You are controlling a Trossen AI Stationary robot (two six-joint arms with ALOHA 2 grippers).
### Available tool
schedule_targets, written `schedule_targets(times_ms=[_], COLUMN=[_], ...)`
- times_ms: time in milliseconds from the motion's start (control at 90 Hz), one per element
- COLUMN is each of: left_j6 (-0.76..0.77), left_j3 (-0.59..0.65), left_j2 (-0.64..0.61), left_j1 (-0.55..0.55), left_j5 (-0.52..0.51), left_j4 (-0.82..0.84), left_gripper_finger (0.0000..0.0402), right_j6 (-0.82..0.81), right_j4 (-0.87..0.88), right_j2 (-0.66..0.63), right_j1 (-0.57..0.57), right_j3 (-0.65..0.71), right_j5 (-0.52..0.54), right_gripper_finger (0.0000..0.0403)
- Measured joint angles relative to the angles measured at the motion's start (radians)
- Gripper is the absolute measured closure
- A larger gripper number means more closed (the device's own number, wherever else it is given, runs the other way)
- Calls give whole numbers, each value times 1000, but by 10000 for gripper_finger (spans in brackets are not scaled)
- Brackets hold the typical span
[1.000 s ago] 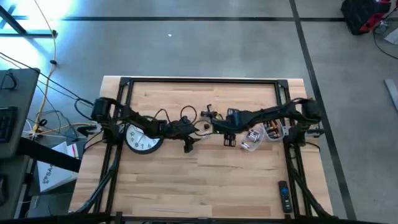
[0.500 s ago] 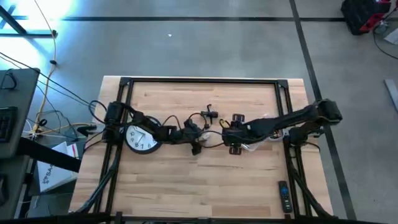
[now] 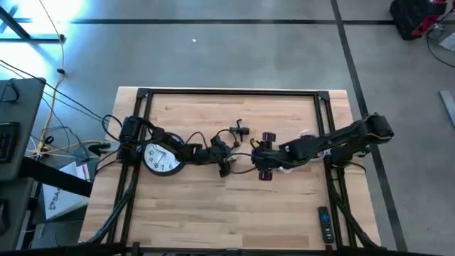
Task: Insert battery
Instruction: Insert the silver battery into the white battery case
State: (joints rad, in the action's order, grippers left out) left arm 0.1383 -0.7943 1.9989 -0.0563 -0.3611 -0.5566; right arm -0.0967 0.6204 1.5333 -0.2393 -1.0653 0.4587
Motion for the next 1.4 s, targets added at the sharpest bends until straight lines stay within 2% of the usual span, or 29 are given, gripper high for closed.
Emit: schedule_targets(times_ms=[156,300,489,611,844,944,1033,1144,1400], left_j6=[-29,-54,-72,-57,65,86,53,16,-18], left_j3=[8,11,12,12,12,12,12,12,12], left_j2=[-1,1,2,2,2,0,0,2,2], left_j1=[2,-2,-9,-9,24,30,22,-1,-9], left_j5=[24,30,45,58,106,137,146,137,138], left_j4=[-5,-38,-49,-47,-37,-35,-35,-40,-38], left_gripper_finger=[163,165,198,221,222,220,227,250,334], right_j6=[10,-52,-99,-105,-76,-86,-85,-79,-66], right_j4=[66,182,191,14,-754,-980,-1053,-1058,-1118], right_j2=[-44,-107,-135,-135,-133,-116,-94,-59,22], right_j1=[10,35,36,28,59,76,83,83,82], right_j3=[1,1,17,123,456,545,570,563,534], right_j5=[6,51,70,39,-157,-202,-226,-227,-230], right_gripper_finger=[199,199,199,199,199,199,199,199,199])
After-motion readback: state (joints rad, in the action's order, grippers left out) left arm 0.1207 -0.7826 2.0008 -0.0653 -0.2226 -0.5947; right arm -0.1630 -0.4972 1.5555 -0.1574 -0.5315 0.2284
